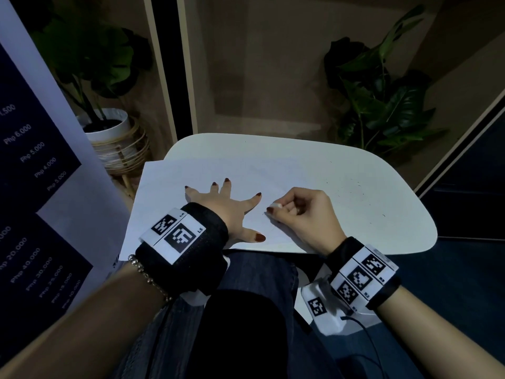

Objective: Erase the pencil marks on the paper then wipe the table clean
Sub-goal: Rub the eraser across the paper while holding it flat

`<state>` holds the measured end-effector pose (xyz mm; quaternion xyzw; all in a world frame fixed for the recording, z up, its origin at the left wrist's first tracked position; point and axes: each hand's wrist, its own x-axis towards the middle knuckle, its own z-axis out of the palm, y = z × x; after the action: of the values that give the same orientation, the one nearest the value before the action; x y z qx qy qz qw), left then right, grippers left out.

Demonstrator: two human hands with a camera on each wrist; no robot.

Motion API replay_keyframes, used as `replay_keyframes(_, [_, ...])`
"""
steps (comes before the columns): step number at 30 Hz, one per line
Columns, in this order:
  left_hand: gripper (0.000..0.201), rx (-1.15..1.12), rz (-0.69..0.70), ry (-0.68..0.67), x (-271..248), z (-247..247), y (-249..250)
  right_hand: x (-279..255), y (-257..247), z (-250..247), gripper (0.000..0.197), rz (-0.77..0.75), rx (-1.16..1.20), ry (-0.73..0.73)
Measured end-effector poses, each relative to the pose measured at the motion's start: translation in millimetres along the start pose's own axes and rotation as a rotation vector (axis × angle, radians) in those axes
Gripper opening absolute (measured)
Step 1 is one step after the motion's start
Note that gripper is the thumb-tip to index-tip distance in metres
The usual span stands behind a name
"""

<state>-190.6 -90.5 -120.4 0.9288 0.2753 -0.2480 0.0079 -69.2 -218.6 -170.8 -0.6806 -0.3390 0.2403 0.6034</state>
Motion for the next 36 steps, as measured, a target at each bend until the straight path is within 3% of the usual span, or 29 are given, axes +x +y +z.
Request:
replay_keyframes(2, [0.089,-0.002,0.002,0.001,0.2,-0.1,0.2,-4.0,-3.6,-3.4,0.013,0.002,-0.071,-0.168])
replay_keyframes(3, [0.089,0.000,0.002,0.000,0.1,0.3,0.0,-4.6,-4.7,-3.6,0.014,0.004,-0.066,-0.182])
replay_keyframes(6, [0.089,0.004,0.001,-0.003,-0.1,1.2,-0.2,-0.4,-1.4,0.4,0.015,-0.001,0.064,0.041])
replay_keyframes(8, [0.089,0.002,-0.002,-0.007,-0.4,1.0,-0.3,-0.8,-0.8,1.9,0.014,-0.022,0.041,0.083])
replay_keyframes(12, [0.089,-0.008,0.000,-0.012,-0.7,0.0,-0.2,-6.5,-6.4,-4.8,0.014,-0.013,-0.111,-0.185])
replay_keyframes(17, [0.088,-0.012,0.005,-0.016,-1.9,0.1,-0.8,-0.9,-0.5,2.0,0.014,-0.013,0.012,0.083])
replay_keyframes(22, [0.089,-0.022,0.006,-0.014,-1.2,0.7,-1.2,-7.8,-7.7,-6.0,0.017,-0.052,-0.157,-0.219])
replay_keyframes(26, [0.088,-0.014,0.011,-0.004,-2.6,1.0,-1.4,-2.6,-2.3,-0.4,0.016,-0.025,-0.008,0.024])
replay_keyframes(27, [0.088,-0.016,0.011,-0.009,-3.2,0.4,-1.3,-3.3,-3.0,0.1,0.015,-0.025,0.007,0.020])
replay_keyframes(31, [0.089,-0.026,0.013,-0.016,-4.0,-1.2,-1.1,-9.1,-11.1,-5.4,0.016,-0.028,-0.096,-0.228])
replay_keyframes(36, [0.089,-0.019,0.010,-0.015,-4.4,-0.4,-0.9,-4.3,-3.8,0.7,0.016,-0.031,0.003,0.008])
